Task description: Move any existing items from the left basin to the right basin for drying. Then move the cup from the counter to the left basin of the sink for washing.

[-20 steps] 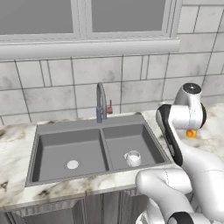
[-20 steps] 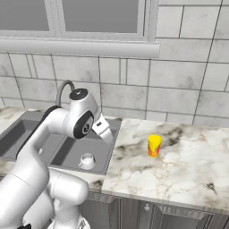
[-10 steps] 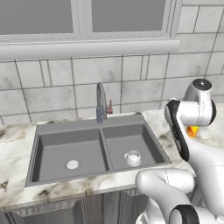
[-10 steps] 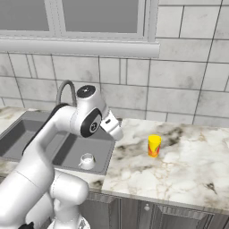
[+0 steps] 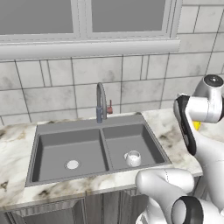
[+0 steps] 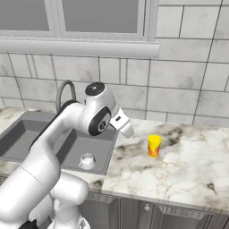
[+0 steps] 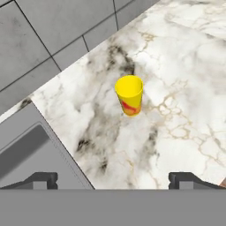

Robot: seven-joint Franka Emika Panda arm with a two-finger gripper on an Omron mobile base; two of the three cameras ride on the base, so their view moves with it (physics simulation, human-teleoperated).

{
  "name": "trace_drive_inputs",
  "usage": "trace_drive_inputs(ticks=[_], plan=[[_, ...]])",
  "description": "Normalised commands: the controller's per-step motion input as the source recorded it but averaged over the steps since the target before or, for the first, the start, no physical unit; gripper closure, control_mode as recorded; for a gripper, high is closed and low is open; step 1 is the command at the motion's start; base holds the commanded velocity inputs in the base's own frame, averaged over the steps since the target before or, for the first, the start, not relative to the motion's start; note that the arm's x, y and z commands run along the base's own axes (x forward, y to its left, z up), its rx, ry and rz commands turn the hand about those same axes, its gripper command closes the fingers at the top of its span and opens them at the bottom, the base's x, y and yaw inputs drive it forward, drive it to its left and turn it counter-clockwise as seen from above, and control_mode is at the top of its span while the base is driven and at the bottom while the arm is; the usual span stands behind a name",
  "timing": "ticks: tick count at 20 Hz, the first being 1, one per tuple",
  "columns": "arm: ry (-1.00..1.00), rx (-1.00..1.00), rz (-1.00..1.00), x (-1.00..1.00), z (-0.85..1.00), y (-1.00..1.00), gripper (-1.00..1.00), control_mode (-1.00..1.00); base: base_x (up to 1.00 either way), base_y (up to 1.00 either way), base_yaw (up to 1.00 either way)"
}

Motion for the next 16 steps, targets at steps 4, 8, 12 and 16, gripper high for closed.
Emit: trace_drive_inputs(ticks=[4, 8, 12, 16], plan=[[-0.02, -0.02, 0.00, 0.00, 0.08, -0.24, -1.00, -1.00, 0.00, 0.00, 0.00], [0.00, 0.00, 0.00, 0.00, 0.00, -0.26, -1.00, -1.00, 0.00, 0.00, 0.00], [0.00, 0.00, 0.00, 0.01, 0.00, -0.28, -1.00, -1.00, 0.00, 0.00, 0.00], [0.00, 0.00, 0.00, 0.03, 0.00, -0.26, -1.00, -1.00, 0.00, 0.00, 0.00]])
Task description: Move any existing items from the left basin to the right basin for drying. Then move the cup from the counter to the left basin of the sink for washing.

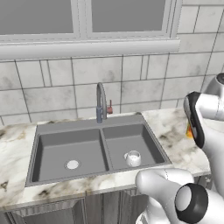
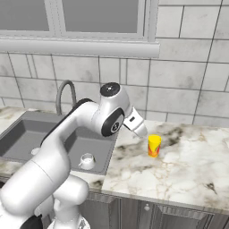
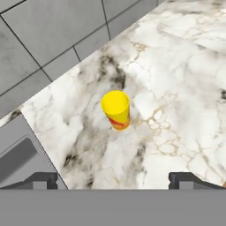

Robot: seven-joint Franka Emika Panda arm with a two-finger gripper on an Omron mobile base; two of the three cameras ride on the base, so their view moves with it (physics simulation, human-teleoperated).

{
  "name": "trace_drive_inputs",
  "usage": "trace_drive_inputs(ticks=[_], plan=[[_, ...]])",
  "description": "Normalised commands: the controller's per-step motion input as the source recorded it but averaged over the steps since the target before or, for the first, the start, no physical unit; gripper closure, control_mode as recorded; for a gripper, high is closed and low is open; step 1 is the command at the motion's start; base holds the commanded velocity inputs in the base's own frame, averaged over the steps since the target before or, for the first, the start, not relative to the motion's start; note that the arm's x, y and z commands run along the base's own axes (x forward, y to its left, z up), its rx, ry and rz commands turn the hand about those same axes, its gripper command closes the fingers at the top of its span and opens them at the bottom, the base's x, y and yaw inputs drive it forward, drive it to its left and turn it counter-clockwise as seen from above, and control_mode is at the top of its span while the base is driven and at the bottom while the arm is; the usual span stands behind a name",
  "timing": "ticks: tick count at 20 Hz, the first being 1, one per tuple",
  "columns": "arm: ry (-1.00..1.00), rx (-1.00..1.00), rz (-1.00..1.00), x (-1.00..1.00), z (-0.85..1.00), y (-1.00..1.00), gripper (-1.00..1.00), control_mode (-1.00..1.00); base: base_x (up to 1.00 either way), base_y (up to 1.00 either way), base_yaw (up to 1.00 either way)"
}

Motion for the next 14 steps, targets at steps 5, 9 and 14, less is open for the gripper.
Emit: trace_drive_inputs(ticks=[5, 9, 14], plan=[[0.00, 0.00, 0.00, 0.11, -0.02, -0.20, -1.00, -1.00, 0.00, 0.00, 0.00], [0.00, 0.00, 0.01, 0.25, -0.10, -0.12, -1.00, -1.00, 0.00, 0.00, 0.00], [0.00, 0.00, 0.03, 0.29, -0.13, -0.07, -1.00, -1.00, 0.00, 0.00, 0.00]])
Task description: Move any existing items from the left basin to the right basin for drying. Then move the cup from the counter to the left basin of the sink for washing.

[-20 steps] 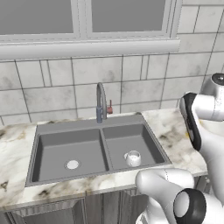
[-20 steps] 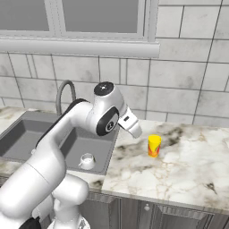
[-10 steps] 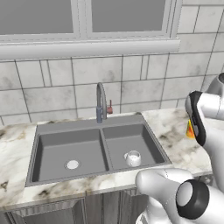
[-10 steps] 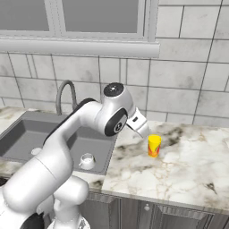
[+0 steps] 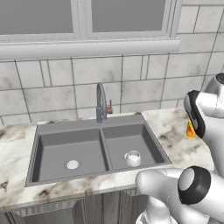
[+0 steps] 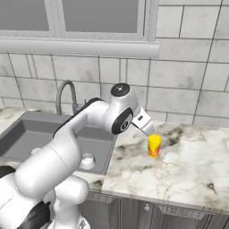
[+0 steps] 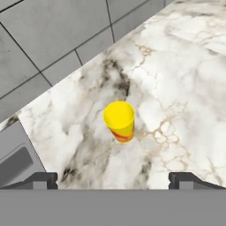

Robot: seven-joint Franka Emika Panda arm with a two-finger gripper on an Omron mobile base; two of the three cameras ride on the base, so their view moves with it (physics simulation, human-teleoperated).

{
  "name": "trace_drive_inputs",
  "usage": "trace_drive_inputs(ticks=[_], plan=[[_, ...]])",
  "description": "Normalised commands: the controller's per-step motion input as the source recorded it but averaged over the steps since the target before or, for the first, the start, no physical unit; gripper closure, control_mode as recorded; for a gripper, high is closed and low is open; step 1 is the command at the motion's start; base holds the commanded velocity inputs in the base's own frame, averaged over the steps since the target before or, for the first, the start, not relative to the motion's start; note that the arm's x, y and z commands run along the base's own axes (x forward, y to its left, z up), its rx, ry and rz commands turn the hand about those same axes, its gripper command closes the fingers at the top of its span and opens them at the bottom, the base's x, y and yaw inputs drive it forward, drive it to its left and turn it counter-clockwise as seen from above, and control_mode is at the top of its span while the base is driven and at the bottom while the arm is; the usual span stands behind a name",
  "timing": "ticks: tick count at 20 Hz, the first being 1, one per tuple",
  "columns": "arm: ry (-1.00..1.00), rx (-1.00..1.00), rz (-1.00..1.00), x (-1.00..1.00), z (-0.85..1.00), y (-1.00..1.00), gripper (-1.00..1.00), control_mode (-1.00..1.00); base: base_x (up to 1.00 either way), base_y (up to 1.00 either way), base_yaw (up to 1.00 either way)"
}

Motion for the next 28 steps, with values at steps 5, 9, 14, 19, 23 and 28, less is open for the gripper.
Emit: trace_drive_inputs(ticks=[5, 9, 14, 19, 23, 28], plan=[[0.00, 0.00, 0.04, 0.22, -0.18, -0.04, -1.00, -1.00, 0.00, 0.00, 0.00], [0.00, 0.00, 0.02, 0.04, -0.25, -0.05, -1.00, -1.00, 0.00, 0.00, 0.00], [0.00, 0.00, 0.00, 0.00, -0.20, -0.11, -1.00, -1.00, 0.00, 0.00, 0.00], [0.00, 0.00, 0.01, 0.11, -0.11, -0.05, -1.00, -1.00, 0.00, 0.00, 0.00], [0.00, 0.00, 0.02, 0.18, -0.11, -0.02, -1.00, -1.00, 0.00, 0.00, 0.00], [0.00, 0.00, 0.03, 0.15, -0.17, -0.02, -1.00, -1.00, 0.00, 0.00, 0.00]])
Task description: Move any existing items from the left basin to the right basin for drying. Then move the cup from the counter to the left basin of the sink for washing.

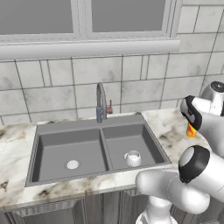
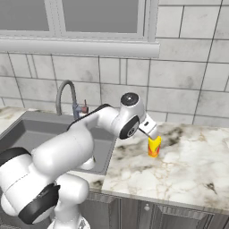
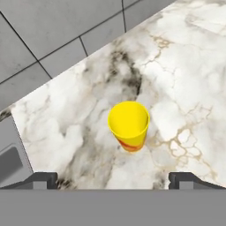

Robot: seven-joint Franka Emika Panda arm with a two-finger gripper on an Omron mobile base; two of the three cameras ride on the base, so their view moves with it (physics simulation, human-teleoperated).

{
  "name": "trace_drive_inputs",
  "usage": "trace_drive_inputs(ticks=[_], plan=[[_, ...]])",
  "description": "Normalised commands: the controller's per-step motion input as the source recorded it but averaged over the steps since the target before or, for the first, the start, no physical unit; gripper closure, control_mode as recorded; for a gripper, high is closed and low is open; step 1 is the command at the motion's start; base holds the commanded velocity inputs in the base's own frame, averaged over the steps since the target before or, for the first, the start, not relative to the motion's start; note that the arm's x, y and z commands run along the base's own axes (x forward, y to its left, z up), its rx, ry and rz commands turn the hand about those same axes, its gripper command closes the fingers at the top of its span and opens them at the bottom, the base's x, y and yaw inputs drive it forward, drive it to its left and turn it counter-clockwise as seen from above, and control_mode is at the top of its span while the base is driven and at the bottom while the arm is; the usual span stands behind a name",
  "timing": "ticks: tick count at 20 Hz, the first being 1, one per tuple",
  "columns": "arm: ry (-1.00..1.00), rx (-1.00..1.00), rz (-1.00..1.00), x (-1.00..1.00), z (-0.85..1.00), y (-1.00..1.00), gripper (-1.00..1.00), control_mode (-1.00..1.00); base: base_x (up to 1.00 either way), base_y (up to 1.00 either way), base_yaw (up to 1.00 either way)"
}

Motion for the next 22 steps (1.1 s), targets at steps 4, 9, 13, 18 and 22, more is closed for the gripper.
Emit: trace_drive_inputs(ticks=[4, 9, 13, 18, 22], plan=[[0.00, 0.00, 0.02, 0.13, -0.18, -0.01, -1.00, -1.00, 0.00, 0.00, 0.00], [0.00, 0.00, 0.01, 0.11, -0.16, -0.02, -1.00, -1.00, 0.00, 0.00, 0.00], [0.01, 0.00, 0.00, 0.06, -0.16, -0.03, -1.00, -1.00, 0.00, 0.00, 0.00], [0.03, 0.00, 0.00, 0.00, -0.13, -0.05, -1.00, -1.00, 0.00, 0.00, 0.00], [0.04, 0.00, 0.00, 0.00, -0.09, -0.01, -1.00, -1.00, 0.00, 0.00, 0.00]])
